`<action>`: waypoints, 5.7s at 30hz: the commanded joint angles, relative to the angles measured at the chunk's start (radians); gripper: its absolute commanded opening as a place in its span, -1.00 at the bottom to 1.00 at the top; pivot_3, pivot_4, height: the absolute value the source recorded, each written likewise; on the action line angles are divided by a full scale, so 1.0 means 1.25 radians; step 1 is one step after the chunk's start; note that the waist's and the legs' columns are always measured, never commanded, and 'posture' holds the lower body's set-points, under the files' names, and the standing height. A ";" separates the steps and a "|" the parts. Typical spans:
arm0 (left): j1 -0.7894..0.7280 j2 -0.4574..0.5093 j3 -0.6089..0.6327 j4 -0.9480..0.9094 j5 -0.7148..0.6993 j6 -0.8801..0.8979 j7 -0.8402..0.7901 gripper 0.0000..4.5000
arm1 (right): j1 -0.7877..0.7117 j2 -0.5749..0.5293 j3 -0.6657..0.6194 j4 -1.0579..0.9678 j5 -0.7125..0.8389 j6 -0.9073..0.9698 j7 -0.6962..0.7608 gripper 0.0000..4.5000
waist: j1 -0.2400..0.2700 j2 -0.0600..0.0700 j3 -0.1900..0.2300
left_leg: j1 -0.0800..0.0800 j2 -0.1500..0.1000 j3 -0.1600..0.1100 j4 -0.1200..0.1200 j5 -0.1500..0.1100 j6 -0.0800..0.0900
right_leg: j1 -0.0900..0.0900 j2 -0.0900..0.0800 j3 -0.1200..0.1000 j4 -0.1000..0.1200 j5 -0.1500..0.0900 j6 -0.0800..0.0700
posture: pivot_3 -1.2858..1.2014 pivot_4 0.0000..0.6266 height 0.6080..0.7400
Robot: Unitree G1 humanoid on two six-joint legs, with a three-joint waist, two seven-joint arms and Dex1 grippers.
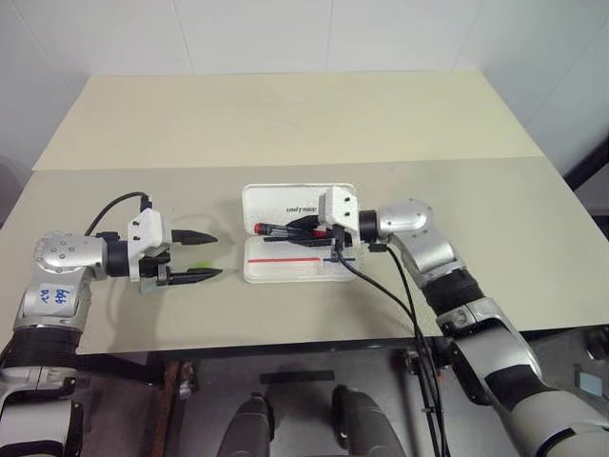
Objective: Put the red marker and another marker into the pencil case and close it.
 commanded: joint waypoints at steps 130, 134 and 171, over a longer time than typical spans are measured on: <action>-0.264 -0.261 -0.190 0.298 0.135 -0.129 -0.068 0.87 | 0.589 -0.262 -0.236 -0.904 0.267 0.396 -0.245 1.00 | 0.022 0.000 0.000 | 0.002 -0.002 -0.002 -0.006 0.002 0.002 | 0.003 -0.002 -0.003 -0.008 0.001 0.000 | 0.03 -0.52 1.00; -0.268 -0.265 -0.185 0.303 0.129 -0.131 -0.076 0.99 | 0.581 -0.256 -0.231 -0.898 0.265 0.397 -0.247 1.00 | 0.022 0.000 0.000 | 0.002 -0.002 -0.002 -0.005 0.002 0.002 | 0.003 -0.002 -0.003 -0.007 0.001 0.000 | 0.03 -0.52 1.00; -0.161 -0.147 -0.039 -0.081 -0.007 0.052 0.017 0.99 | 0.326 0.010 -0.386 -0.375 0.123 0.500 -0.779 1.00 | 0.001 0.000 -0.001 | 0.002 -0.002 -0.001 -0.005 0.002 0.002 | 0.002 -0.001 -0.001 -0.003 0.001 0.000 | 0.03 -0.52 1.00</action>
